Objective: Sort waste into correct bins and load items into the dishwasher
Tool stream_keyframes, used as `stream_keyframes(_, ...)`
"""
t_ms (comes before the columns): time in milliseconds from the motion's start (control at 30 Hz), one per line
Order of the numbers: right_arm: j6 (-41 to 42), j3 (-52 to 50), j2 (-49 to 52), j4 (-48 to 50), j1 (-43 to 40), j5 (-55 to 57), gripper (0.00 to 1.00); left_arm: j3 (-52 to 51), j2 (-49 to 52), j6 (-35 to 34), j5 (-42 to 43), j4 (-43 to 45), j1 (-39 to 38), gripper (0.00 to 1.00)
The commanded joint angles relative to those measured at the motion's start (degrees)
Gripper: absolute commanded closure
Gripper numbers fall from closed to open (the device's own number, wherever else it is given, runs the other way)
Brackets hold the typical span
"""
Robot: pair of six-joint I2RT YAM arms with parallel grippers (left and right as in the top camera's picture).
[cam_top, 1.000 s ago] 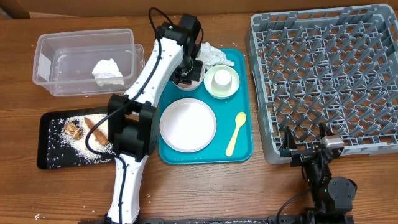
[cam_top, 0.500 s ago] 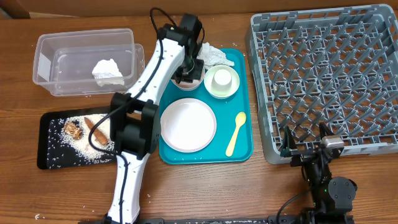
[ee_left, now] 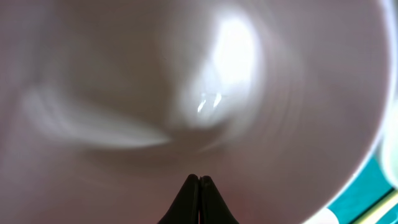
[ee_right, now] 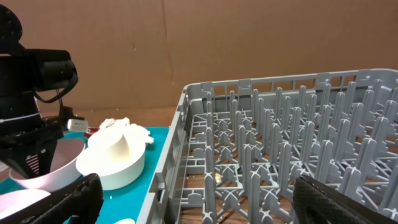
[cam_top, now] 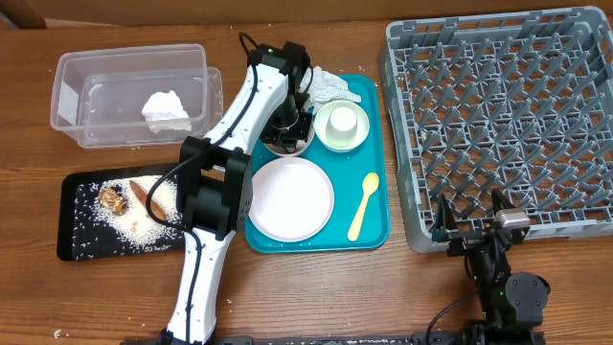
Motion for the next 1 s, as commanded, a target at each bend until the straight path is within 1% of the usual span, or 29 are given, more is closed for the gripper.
stream_keyframes(0, 0.0, -0.6, -0.5, 0.2, 0.0, 0.6, 0.00, 0.5, -0.7, -1.2, 1.6, -1.6, -0.3, 0.96)
stream_keyframes(233, 0.0, -0.6, -0.5, 0.2, 0.0, 0.6, 0.00, 0.5, -1.4, -2.0, 1.6, -4.6, -1.7, 0.96)
stream_keyframes(500, 0.0, -0.6, -0.5, 0.2, 0.0, 0.6, 0.00, 1.6, -5.1, -2.8, 0.8, -3.0, -1.8, 0.96)
stream_keyframes(633, 0.0, -0.6, -0.5, 0.2, 0.0, 0.6, 0.00, 1.7, -8.7, -5.2, -2.3, -2.6, -0.7, 0.96)
stream_keyframes(700, 0.0, -0.6, -0.5, 0.2, 0.0, 0.6, 0.00, 1.7, -10.4, -5.2, -3.3, -1.3, 0.2, 0.96)
stream_keyframes(767, 0.0, -0.6, -0.5, 0.2, 0.0, 0.5, 0.00, 1.7, -11.6, -5.2, -3.1, 1.2, 1.3, 0.85)
stream_keyframes(800, 0.0, -0.6, -0.5, 0.2, 0.0, 0.6, 0.00, 1.7, -12.0, -5.6, -3.0, 2.8, 1.8, 0.68)
stream_keyframes(867, 0.0, -0.6, -0.5, 0.2, 0.0, 0.6, 0.00, 1.7, -12.5, -6.2, -2.8, 7.2, 2.8, 0.02)
stream_keyframes(900, 0.0, -0.6, -0.5, 0.2, 0.0, 0.6, 0.00, 1.7, -12.7, -6.2, -1.9, 9.2, 3.1, 0.00)
stream_keyframes(967, 0.0, -0.6, -0.5, 0.2, 0.0, 0.6, 0.00, 1.7, -12.7, -5.9, 2.6, 14.7, 3.9, 0.00)
